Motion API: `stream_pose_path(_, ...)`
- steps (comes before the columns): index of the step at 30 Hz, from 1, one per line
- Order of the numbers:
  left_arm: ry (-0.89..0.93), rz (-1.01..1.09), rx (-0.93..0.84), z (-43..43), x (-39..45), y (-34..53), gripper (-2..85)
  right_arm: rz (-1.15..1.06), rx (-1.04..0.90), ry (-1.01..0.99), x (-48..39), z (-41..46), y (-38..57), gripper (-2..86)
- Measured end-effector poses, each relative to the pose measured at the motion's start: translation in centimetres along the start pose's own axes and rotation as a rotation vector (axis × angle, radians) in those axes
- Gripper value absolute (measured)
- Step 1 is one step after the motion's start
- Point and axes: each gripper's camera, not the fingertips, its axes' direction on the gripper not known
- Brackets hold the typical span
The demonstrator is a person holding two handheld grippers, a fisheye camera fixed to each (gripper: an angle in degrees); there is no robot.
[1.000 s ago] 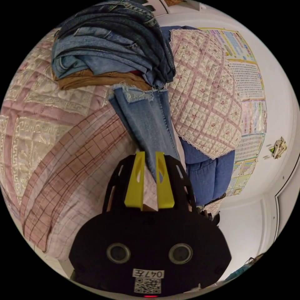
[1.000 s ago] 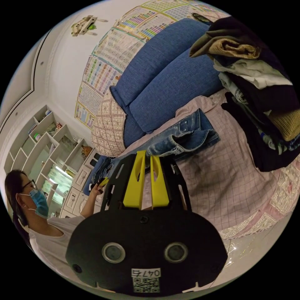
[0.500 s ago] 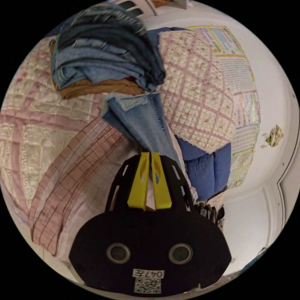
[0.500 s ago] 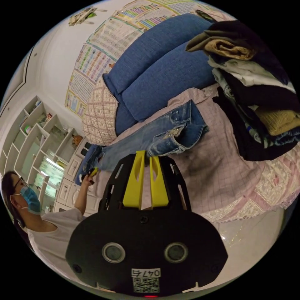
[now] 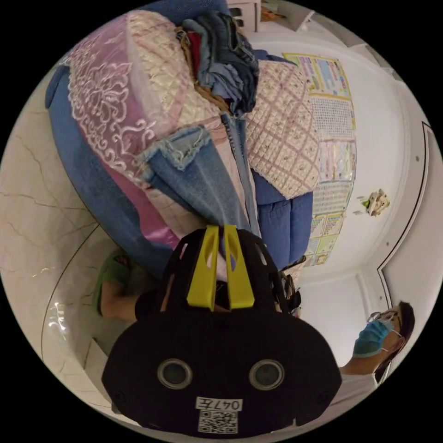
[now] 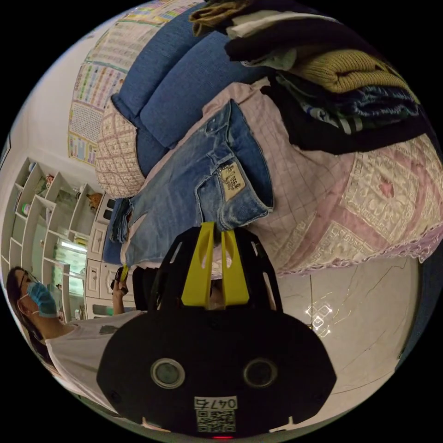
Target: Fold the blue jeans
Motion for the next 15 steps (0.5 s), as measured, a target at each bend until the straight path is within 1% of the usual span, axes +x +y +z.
stream_pose_path(3,-0.008,0.076,0.035,-0.3,3.3,-0.2,-1.0,-0.021,0.011,0.012,-1.1,-0.9,0.0,-0.2)
stream_pose_path(6,-0.021,0.258,-0.022,1.8,10.4,-4.1,-1.0,-0.09,0.046,0.009,-3.6,-2.9,-1.1,-0.3)
stream_pose_path(8,-0.008,0.445,-0.049,4.3,17.7,-7.7,-1.0,-0.12,0.139,-0.058,-5.2,-4.8,-1.9,-0.2)
stream_pose_path(11,0.001,0.588,0.014,4.1,24.6,-9.7,-1.0,-0.116,0.243,-0.161,-5.9,-6.6,-1.9,-0.1)
stream_pose_path(13,-0.018,0.575,0.04,2.9,25.3,-9.6,-1.0,-0.114,0.249,-0.169,-5.8,-7.3,-1.6,-0.1)
stream_pose_path(15,-0.045,0.522,0.001,2.3,23.5,-9.1,-1.0,-0.115,0.226,-0.138,-5.5,-7.6,-1.1,0.0)
